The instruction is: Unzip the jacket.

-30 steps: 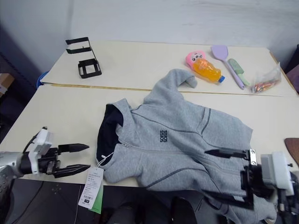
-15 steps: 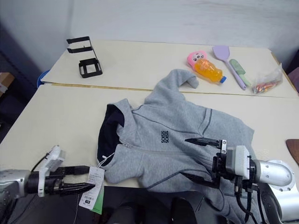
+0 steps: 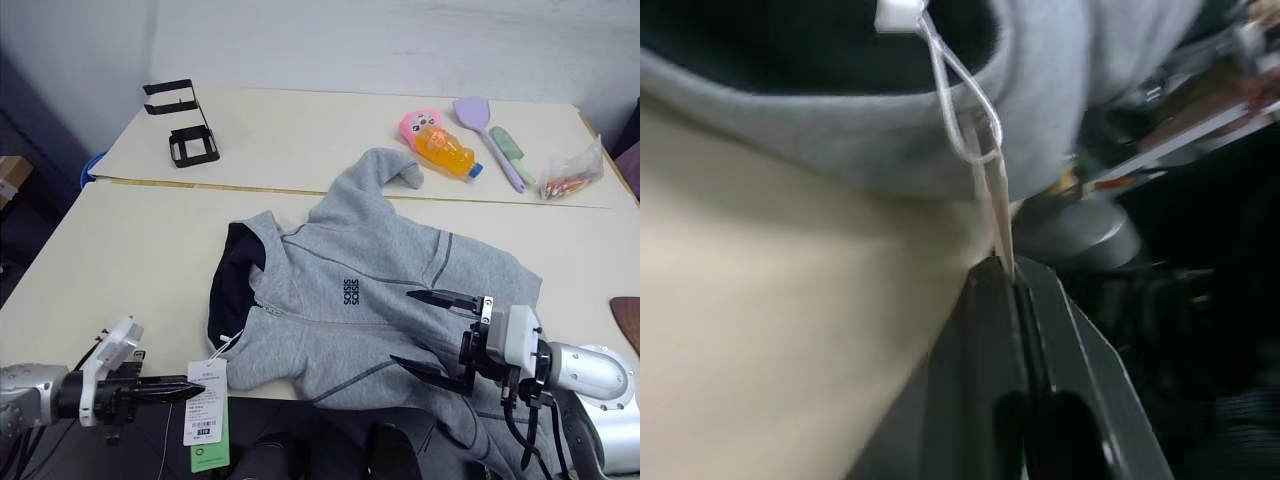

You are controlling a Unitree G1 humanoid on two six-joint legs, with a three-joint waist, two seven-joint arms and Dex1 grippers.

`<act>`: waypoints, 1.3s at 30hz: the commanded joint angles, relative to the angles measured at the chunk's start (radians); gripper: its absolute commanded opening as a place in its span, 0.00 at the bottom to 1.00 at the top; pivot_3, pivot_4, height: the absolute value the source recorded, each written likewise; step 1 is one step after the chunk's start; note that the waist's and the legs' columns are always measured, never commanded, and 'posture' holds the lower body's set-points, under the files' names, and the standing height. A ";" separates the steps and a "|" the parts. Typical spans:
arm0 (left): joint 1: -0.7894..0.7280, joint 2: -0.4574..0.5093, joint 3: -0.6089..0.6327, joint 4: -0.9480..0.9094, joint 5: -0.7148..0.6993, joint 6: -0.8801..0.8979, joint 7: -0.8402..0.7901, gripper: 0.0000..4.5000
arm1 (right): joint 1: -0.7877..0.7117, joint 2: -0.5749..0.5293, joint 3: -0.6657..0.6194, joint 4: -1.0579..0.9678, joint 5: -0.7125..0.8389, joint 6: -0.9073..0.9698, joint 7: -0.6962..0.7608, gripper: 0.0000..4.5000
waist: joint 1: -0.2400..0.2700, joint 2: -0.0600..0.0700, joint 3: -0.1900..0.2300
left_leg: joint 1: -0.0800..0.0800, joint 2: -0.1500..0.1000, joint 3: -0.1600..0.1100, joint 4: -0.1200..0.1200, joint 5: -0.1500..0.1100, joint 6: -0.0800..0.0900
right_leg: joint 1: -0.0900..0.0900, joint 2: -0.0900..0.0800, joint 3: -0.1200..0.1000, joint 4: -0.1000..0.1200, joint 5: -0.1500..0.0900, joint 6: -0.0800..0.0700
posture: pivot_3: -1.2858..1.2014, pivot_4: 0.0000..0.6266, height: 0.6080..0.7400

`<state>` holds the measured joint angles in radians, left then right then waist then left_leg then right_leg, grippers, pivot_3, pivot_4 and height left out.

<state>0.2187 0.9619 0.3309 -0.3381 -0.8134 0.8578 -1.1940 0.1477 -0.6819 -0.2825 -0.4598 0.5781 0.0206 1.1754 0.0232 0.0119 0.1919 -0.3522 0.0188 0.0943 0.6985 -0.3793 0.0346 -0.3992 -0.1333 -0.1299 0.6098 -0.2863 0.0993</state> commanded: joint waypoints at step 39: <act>-0.704 -0.298 -0.419 0.423 0.345 -0.689 -0.164 0.88 | -0.209 -0.212 0.141 -0.071 1.048 0.933 -0.884 1.00 | 0.001 -0.003 0.000 | -0.001 -0.004 0.000 0.001 0.006 0.004 | 0.000 -0.003 0.000 -0.002 0.002 0.003 | 0.52 0.24 1.00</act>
<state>-0.4651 0.6688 -0.1106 0.0694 -0.4881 0.2256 -1.3459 -0.0404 -0.9128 -0.1706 -0.5457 1.5839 0.9392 0.3381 0.0245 0.0092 0.1922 -0.3544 0.0150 0.0946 0.6994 -0.3733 0.0385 -0.3994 -0.1368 -0.1304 0.6068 -0.2840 0.1023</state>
